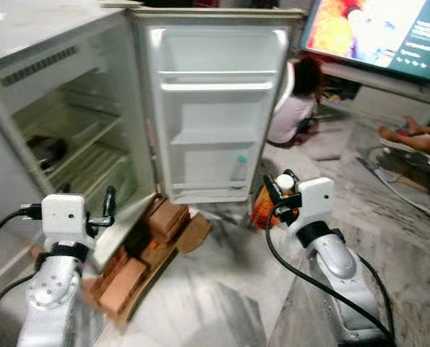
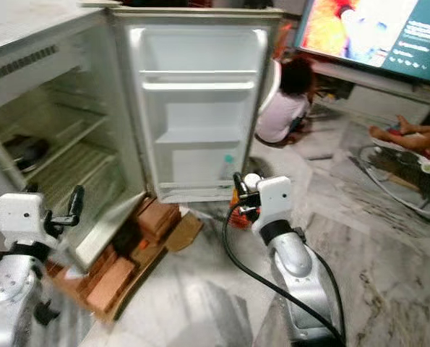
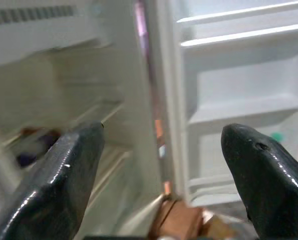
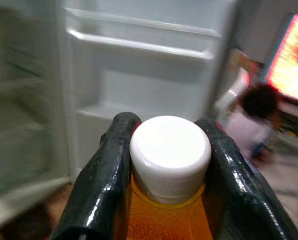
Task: Restocking fridge
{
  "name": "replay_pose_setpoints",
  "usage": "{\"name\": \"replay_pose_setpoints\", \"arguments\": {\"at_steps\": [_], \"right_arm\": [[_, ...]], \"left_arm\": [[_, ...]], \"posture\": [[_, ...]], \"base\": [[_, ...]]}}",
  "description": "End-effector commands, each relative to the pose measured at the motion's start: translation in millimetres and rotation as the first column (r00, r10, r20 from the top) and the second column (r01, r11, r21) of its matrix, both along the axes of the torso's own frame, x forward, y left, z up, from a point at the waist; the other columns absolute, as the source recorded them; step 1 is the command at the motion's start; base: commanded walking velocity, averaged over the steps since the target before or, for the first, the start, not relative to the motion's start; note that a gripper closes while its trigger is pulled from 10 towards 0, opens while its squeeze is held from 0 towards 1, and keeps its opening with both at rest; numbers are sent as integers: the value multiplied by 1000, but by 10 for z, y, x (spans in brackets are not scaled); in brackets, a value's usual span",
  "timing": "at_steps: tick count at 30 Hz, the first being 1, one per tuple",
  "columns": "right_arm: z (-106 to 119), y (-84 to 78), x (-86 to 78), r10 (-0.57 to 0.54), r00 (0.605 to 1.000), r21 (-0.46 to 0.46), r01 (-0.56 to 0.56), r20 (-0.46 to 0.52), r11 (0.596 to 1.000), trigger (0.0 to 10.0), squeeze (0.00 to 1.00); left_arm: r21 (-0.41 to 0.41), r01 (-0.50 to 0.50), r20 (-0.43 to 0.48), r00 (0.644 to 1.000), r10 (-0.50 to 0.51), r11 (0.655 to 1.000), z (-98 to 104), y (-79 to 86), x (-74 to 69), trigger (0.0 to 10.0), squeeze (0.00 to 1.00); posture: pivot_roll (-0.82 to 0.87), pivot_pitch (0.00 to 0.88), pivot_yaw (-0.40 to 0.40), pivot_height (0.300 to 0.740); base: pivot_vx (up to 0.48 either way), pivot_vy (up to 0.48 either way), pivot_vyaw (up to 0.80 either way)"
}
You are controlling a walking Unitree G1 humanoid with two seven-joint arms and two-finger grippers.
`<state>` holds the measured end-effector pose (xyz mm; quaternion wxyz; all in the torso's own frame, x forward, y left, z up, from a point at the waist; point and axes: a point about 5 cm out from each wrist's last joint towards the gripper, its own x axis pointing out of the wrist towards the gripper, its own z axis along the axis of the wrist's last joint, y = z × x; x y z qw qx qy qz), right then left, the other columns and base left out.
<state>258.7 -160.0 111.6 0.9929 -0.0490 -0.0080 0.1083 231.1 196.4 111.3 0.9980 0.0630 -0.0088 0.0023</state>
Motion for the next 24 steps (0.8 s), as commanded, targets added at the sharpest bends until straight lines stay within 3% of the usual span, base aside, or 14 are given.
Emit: {"name": "replay_pose_setpoints", "arguments": {"at_steps": [1, 7, 10, 12, 24], "right_arm": [[129, 62, 51, 9, 998, 19, -10, 61, 1000, 10000, 0], [129, 56, 83, -35, 996, 31, 33, 83, 999, 10000, 0], [121, 41, 81, -57, 995, 37, 54, 87, 998, 10000, 0], [87, 9, 59, -97, 991, 51, 93, 87, 994, 10000, 0], [61, 72, 80, -74, 993, 44, 70, 87, 997, 10000, 0]], "left_arm": [[28, -30, 10, 1000, 29, 999, 36, 98, 1, 10000, 0], [39, 4, -4, 1000, -4, 999, -7, 35, 63, 10000, 0], [56, 3, -2, 1000, -3, 998, 7, 56, 97, 10000, 0], [58, -27, -14, 1000, 27, 998, -3, 156, 100, 10000, 0], [24, 10, -35, 999, -9, 1000, -79, 64, 96, 10000, 0]], "posture": [[84, 0, -16, 740], [87, 0, 25, 740], [84, 0, 36, 740], [76, 0, 62, 740], [85, 0, 29, 740]], "base": [[480, 0, 0], [222, 0, 0], [0, 0, 0], [0, 0, 0], [0, 0, 0]]}}
